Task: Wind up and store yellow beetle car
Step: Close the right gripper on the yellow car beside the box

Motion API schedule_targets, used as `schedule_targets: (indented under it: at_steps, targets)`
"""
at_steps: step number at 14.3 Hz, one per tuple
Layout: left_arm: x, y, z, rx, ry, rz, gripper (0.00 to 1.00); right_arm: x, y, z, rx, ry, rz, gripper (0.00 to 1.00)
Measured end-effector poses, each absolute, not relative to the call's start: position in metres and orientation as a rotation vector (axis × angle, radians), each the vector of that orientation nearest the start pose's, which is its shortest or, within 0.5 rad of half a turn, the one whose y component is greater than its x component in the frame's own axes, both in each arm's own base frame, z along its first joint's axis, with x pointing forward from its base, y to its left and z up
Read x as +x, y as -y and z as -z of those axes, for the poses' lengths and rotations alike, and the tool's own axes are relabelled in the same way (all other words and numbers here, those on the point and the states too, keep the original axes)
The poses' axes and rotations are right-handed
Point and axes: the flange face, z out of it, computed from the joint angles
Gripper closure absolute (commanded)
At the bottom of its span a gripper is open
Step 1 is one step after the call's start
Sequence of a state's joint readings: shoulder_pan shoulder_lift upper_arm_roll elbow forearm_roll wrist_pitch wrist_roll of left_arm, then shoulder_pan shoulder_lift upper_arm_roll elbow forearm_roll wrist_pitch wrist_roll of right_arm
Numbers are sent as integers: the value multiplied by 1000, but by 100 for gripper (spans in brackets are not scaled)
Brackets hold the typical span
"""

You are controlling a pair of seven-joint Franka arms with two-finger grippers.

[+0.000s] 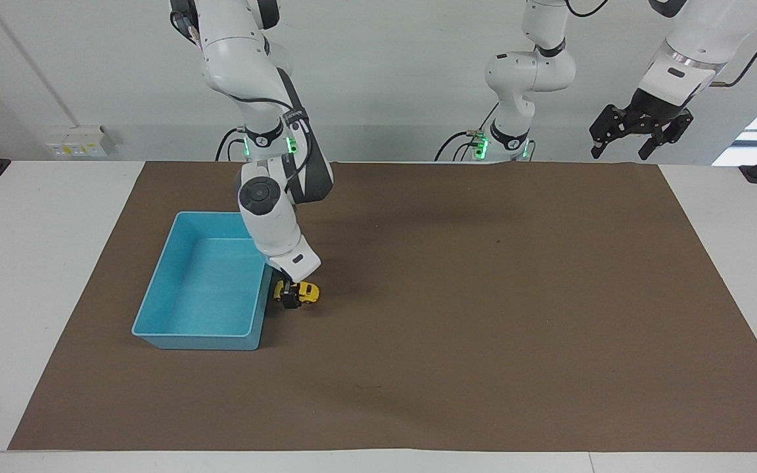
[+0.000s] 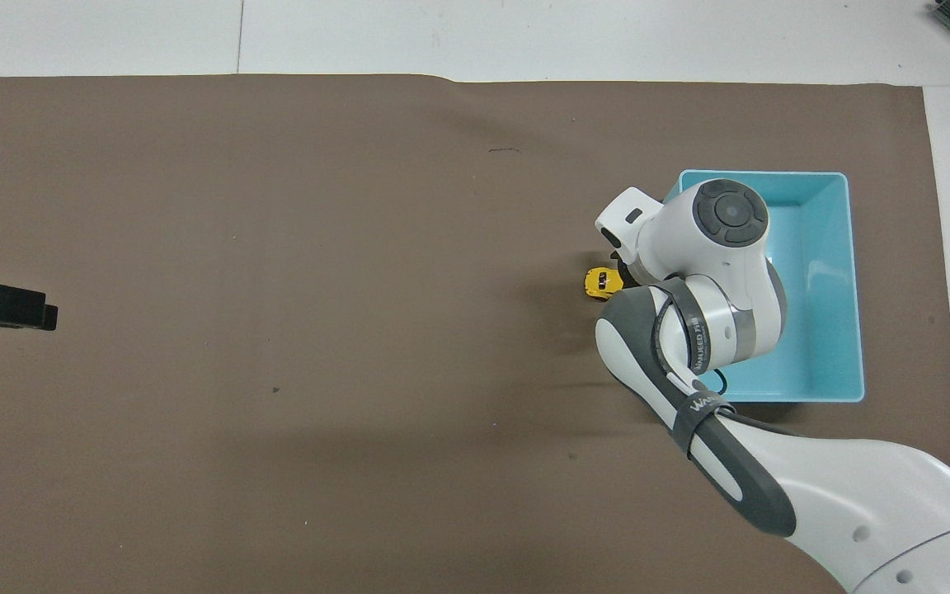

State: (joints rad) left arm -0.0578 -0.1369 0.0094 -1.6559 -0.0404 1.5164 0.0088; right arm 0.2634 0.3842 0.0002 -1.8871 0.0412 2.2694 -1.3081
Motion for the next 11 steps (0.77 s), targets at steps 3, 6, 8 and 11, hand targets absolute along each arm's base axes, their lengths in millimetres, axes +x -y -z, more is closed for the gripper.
schedule_targets:
  at_steps: [3, 6, 8, 11]
  targets:
    - [505, 29, -652, -3182, -95, -5, 0, 606, -165, -301, -2228, 2173, 16, 59]
    - [505, 29, -652, -3182, -95, -5, 0, 607, -165, -302, -2229, 2174, 20, 73]
    - [505, 29, -652, -3182, -95, -5, 0, 607, -165, -302, -2229, 2175, 20, 85]
    - [505, 29, -652, -3182, -95, -5, 0, 608, -167, -305, -2228, 2180, 29, 85]
